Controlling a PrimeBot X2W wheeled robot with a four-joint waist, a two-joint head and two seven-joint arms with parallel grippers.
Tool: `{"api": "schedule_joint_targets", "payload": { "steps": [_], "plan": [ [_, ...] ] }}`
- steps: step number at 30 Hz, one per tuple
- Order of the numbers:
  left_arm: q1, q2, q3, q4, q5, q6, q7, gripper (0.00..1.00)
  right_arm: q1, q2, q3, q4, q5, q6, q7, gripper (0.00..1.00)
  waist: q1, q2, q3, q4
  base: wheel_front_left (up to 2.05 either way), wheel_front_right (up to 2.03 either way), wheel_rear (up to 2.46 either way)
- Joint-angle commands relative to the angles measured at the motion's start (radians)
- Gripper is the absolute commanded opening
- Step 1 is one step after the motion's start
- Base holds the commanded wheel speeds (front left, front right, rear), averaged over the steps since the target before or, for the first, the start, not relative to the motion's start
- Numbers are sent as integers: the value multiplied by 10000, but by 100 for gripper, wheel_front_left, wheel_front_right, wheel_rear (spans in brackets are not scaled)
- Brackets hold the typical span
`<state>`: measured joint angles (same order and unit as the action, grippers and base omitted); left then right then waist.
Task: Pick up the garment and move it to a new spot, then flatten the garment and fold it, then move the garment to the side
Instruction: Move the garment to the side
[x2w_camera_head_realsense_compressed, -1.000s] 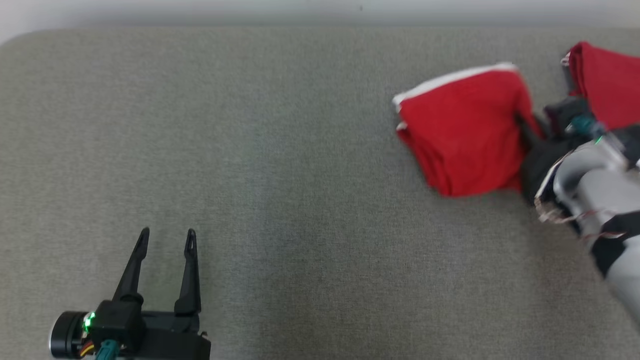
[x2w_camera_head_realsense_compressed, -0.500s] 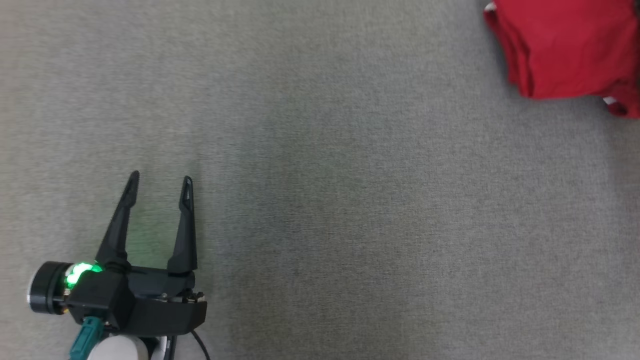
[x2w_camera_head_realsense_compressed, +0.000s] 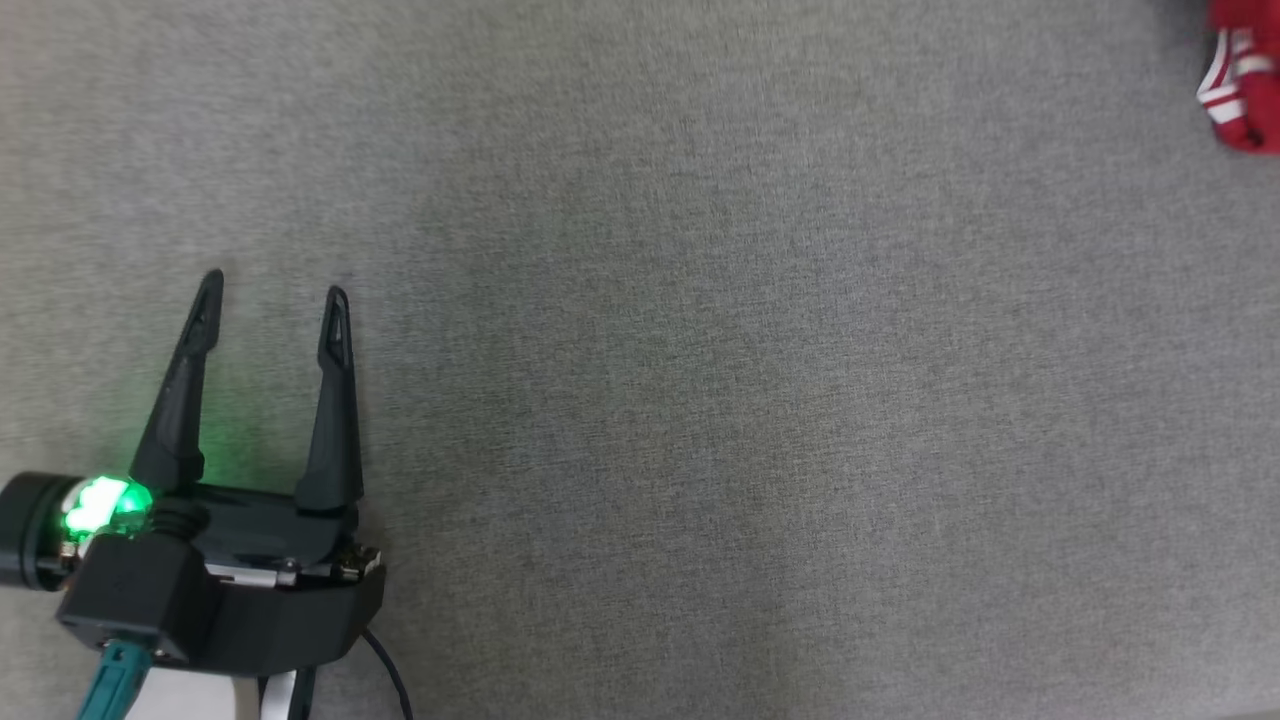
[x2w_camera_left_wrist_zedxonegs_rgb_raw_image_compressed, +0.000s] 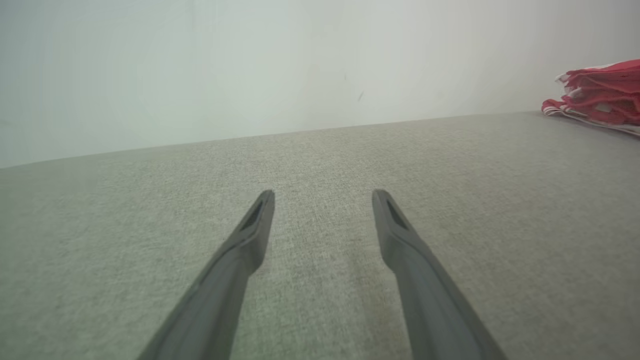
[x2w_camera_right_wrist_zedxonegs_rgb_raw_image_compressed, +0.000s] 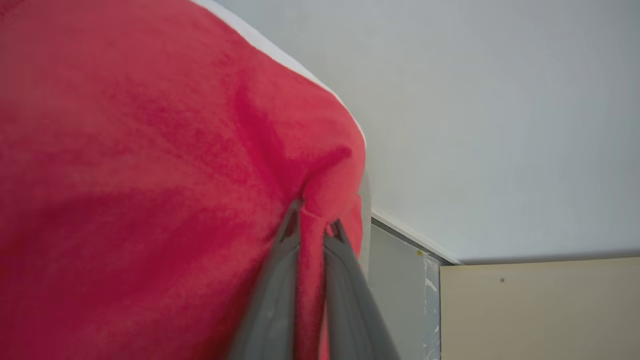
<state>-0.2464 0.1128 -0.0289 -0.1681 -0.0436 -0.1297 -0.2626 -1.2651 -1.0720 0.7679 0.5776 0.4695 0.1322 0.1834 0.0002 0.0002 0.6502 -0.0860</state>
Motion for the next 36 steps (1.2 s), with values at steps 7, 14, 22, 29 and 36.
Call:
{"api": "schedule_joint_targets", "payload": {
  "steps": [7,14,22,29,36],
  "plan": [
    [-321,97,-87,-241,-2,0,-17,100,-639,-1085,227,-331,-446,-35,528,0,-2,-2,753,-47,0,0,0],
    [-428,110,-37,-262,-3,8,-11,100,-772,-1495,103,-346,-430,-35,690,1,-2,-2,953,37,0,0,0],
    [-244,77,187,-92,31,21,6,100,-698,-1129,-143,-292,-922,-36,501,100,-2,-2,451,-104,0,0,0],
    [323,-71,394,91,-31,81,-6,100,-506,-131,-1168,75,-885,-34,-201,100,-2,-2,-724,-185,0,0,0],
    [1186,-216,742,465,-175,176,-28,100,434,1254,-2033,415,-718,-34,-1394,100,-2,-2,-2243,-102,0,0,0]
  ]
}}
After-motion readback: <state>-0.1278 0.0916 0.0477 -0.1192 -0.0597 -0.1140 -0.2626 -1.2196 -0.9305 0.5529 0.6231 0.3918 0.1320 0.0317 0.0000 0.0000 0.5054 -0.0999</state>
